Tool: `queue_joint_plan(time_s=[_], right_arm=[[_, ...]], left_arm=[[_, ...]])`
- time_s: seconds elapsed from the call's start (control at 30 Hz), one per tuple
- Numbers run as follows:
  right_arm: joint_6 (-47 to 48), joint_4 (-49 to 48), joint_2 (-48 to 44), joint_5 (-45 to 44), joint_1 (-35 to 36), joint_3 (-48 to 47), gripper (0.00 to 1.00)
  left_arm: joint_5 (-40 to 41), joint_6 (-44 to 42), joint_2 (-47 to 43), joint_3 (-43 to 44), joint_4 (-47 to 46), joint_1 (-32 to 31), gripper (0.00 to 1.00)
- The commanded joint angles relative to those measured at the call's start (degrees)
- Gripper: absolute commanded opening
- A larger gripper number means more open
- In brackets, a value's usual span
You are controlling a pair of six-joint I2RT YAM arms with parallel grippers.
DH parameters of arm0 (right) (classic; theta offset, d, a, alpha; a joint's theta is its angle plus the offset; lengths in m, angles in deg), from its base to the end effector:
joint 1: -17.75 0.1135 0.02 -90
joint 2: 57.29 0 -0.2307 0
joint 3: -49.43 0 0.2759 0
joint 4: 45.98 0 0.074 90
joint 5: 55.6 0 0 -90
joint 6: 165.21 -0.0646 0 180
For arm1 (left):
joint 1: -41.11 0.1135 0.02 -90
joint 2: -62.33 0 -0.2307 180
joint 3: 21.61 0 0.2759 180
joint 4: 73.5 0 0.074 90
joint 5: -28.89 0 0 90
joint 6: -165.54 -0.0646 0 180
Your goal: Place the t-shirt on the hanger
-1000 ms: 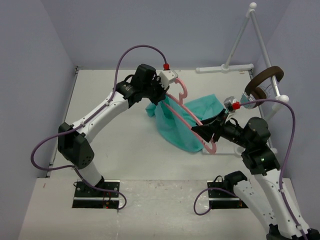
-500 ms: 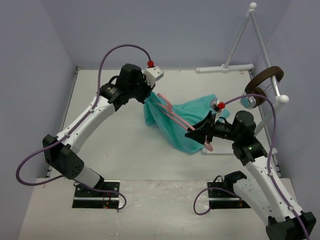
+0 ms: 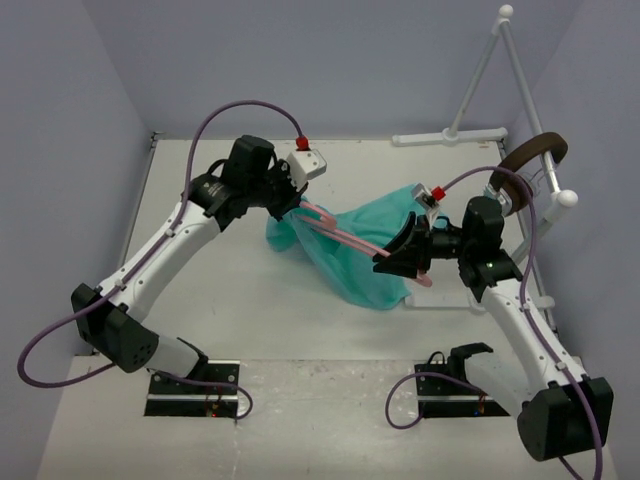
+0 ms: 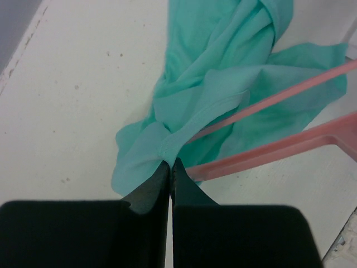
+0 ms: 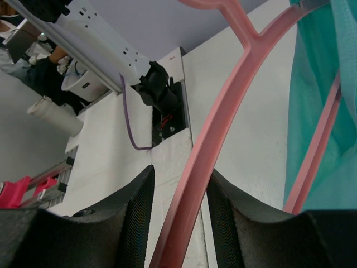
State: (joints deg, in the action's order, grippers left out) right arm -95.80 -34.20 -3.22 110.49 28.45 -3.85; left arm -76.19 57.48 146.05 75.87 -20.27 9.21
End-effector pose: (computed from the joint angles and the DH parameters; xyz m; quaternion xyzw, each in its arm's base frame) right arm 0.2319 0.1076 0.2770 -0.3310 0.6454 0.5959 0.3446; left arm 0.3036 -0.2087 0.3217 0.4294 0.7890 -0.1688 0.4057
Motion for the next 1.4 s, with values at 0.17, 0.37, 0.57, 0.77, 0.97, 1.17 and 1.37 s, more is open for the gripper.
queue_joint_plan(time_s=[0.17,0.37,0.57,0.77,0.97,1.17,1.37], right_arm=[[-4.6,-17.0,11.5,9.3,1.5,-7.9,0.00],[-6.5,-31.6,9.8,2.2,7.9,-1.5,0.00],[-10.2,-41.4,9.6,6.4,8.5,4.2,0.00],[-12.3,-44.5,10.3,2.6,8.5,5.1,0.00],[-23.5,-60.4,7.6,-2.2,8.5,7.9,0.00],[-35.7,-78.8,7.5,-4.6,8.5,10.0,0.00],[-47.5,-96.3,13.4,-7.5,8.8,11.4,0.00]], left_arm=[[-8.1,-4.3,-5.8,3.0,0.6,-0.1,0.00],[-14.2,-4.7,-4.6,8.0,1.9,-0.1,0.00],[-13.3,-4.8,-1.9,16.1,3.9,-0.3,0.00],[-16.8,-3.7,2.0,16.9,4.8,-2.2,0.00],[-20.9,-6.5,2.5,16.3,6.4,-5.9,0.00],[-27.2,-7.6,2.0,16.1,6.0,-5.9,0.02],[-37.7,-6.3,3.4,22.1,4.9,-6.2,0.00]])
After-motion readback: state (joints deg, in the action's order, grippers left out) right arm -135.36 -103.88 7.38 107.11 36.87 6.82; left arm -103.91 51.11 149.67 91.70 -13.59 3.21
